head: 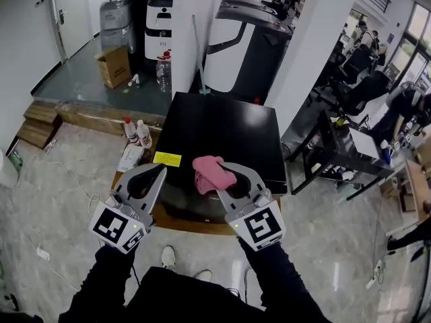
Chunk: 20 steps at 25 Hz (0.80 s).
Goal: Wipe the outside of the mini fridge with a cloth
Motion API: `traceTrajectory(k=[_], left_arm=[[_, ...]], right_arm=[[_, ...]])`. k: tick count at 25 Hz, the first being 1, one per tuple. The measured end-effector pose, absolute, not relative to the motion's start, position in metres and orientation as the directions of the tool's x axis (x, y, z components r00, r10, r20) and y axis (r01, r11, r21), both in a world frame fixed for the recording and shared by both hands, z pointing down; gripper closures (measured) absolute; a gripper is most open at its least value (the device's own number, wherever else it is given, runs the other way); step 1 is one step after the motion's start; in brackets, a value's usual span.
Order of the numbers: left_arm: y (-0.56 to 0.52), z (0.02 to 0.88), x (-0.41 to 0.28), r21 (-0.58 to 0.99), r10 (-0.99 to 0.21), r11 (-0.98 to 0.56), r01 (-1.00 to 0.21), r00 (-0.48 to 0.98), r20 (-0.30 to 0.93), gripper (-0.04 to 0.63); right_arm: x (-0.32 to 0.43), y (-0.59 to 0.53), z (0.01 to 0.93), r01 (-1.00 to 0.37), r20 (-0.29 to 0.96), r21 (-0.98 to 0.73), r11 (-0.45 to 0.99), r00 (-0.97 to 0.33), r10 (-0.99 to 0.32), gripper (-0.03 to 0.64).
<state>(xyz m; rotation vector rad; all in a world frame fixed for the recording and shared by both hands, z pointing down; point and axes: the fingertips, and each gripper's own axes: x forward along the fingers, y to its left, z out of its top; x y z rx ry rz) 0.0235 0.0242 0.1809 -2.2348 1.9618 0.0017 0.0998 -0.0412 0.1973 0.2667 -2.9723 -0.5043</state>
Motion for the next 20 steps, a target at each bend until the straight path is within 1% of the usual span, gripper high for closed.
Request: traceTrajectory(k=[3,6,13,20], left_arm=[[0.019,0.180,-0.005,-0.112,-0.982,-0.118,-0.987,0.133,-0.134,0.589],[0.013,0.183,-0.035,-0.103,-0.979,-0.128,-0.986,0.142,-0.143,0.589],[-0.015,0.205,-0.095,-0.044,-0.978,-0.182,-0.982,0.185,-0.101,0.590],[-0.032,0.239,-0.117,-0.051,-0.958,-0.269,-0.962,0.273,-0.090,0.589]], right_arm=[[0.070,-0.045,0.195,-0.141,0.112,0.355,0.924,-0.975,-0.191,0.566],[0.033,-0.047,0.199,-0.125,0.169,0.401,0.907,-0.963,-0.208,0.566],[-0.049,-0.063,0.255,-0.038,0.380,0.552,0.833,-0.877,-0.292,0.565],[-0.088,-0.048,0.312,0.099,0.537,0.604,0.791,-0.784,-0.312,0.565]])
